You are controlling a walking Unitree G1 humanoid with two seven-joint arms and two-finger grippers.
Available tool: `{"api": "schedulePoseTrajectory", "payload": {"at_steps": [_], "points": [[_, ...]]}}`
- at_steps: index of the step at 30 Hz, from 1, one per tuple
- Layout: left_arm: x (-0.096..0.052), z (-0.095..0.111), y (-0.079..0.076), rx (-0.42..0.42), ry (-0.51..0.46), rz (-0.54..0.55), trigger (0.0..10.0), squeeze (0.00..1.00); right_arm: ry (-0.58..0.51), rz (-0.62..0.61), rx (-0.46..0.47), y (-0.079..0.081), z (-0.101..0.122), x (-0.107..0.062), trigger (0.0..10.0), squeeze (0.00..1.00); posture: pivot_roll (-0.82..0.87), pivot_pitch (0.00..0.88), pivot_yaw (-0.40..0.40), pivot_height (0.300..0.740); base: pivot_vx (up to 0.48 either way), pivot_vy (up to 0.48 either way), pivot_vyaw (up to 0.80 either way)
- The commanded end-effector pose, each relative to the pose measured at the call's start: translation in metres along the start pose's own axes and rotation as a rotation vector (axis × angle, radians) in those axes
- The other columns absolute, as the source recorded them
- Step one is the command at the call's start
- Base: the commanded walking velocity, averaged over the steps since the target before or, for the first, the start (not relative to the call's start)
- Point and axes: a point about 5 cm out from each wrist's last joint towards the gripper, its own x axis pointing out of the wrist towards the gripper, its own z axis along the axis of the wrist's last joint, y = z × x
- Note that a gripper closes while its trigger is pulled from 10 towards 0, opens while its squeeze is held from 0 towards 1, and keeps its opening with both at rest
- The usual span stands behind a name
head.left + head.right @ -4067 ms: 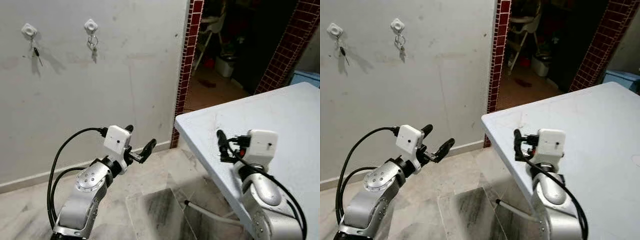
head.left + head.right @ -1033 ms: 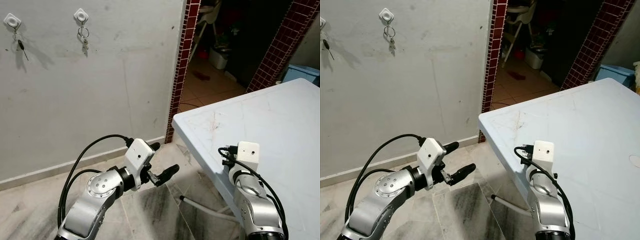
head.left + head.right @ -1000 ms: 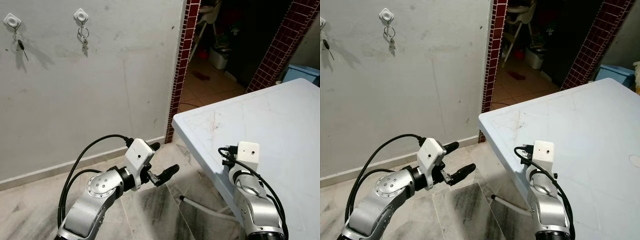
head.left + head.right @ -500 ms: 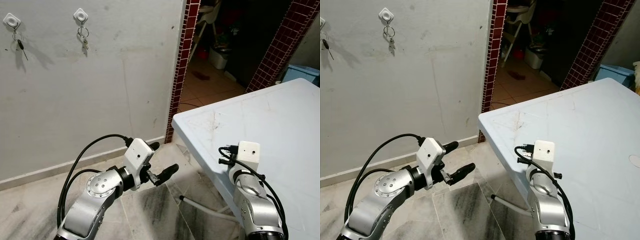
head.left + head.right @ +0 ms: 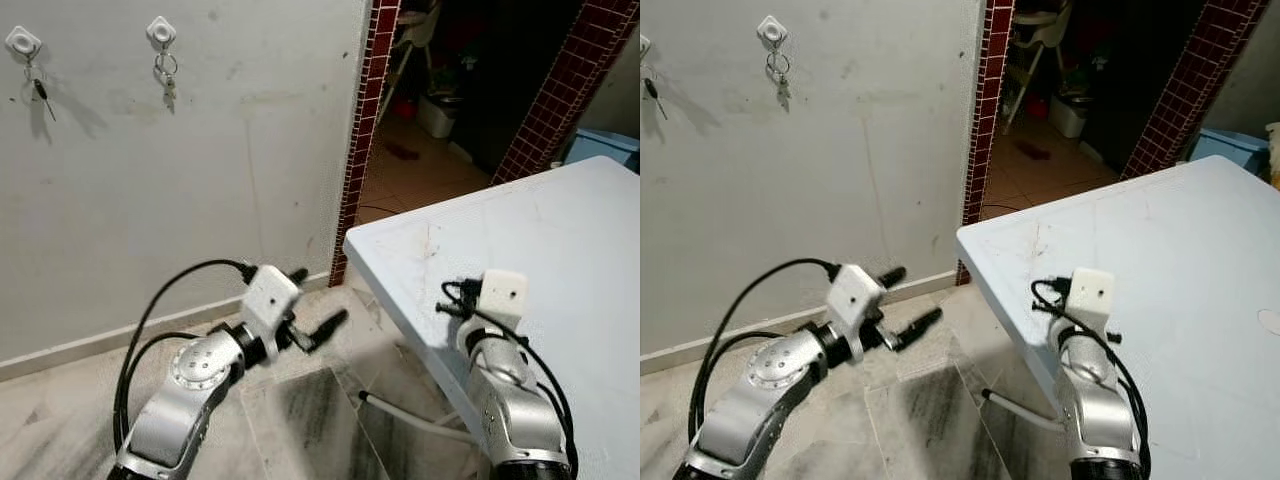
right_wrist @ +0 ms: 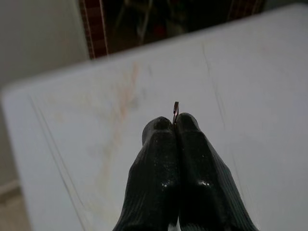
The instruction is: Hang keys on a hook
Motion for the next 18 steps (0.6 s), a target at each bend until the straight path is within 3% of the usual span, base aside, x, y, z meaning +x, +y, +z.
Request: {"api": "schedulePoseTrajectory", "payload": {"at_steps": [1, 3, 5, 6, 7, 8, 9, 18], "points": [[-0.002, 0.003, 0.011, 0.001, -0.015, 0.081, 10.0, 0.0, -0.056, 0.015, 0.026, 0.001, 0.013, -0.001, 0.0, 0.0, 0.08, 0.0, -0.088, 0.74, 0.0, 0.0, 0.0], [-0.007, 0.004, 0.02, -0.012, -0.023, 0.157, 10.0, 0.0, -0.089, 0.047, 0.045, 0.005, 0.021, -0.005, 0.0, 0.0, 0.08, 0.0, -0.089, 0.74, 0.0, 0.0, 0.0], [-0.013, 0.003, 0.024, 0.029, -0.018, 0.213, 10.0, 0.0, -0.112, 0.071, 0.072, 0.009, 0.025, -0.013, 0.0, 0.0, 0.09, 0.0, -0.093, 0.74, 0.0, 0.0, 0.0], [-0.015, 0.003, 0.026, 0.037, -0.015, 0.228, 10.0, 0.0, -0.117, 0.077, 0.076, 0.01, 0.026, -0.015, 0.5, 0.0, 0.09, 0.0, -0.093, 0.74, 0.0, 0.0, 0.0], [-0.017, 0.002, 0.026, 0.037, -0.011, 0.242, 10.0, 0.0, -0.124, 0.085, 0.08, 0.011, 0.026, -0.017, 2.3, 0.0, 0.09, 0.0, -0.093, 0.74, 0.0, 0.0, 0.0], [-0.019, 0.001, 0.027, 0.036, -0.009, 0.253, 10.0, 0.0, -0.127, 0.09, 0.083, 0.011, 0.027, -0.019, 2.3, 0.0, 0.09, 0.0, -0.091, 0.74, 0.0, 0.0, 0.0], [-0.022, 0.001, 0.028, 0.047, -0.004, 0.269, 10.0, 0.0, -0.131, 0.103, 0.09, 0.013, 0.028, -0.022, 10.0, 0.0, 0.09, 0.0, -0.088, 0.74, 0.0, 0.0, 0.0], [-0.036, -0.003, 0.03, 0.091, 0.016, 0.353, 10.0, 0.0, -0.155, 0.144, 0.116, 0.022, 0.029, -0.039, 10.0, 0.0, 0.11, 0.0, -0.066, 0.74, 0.0, 0.0, 0.0]]}}
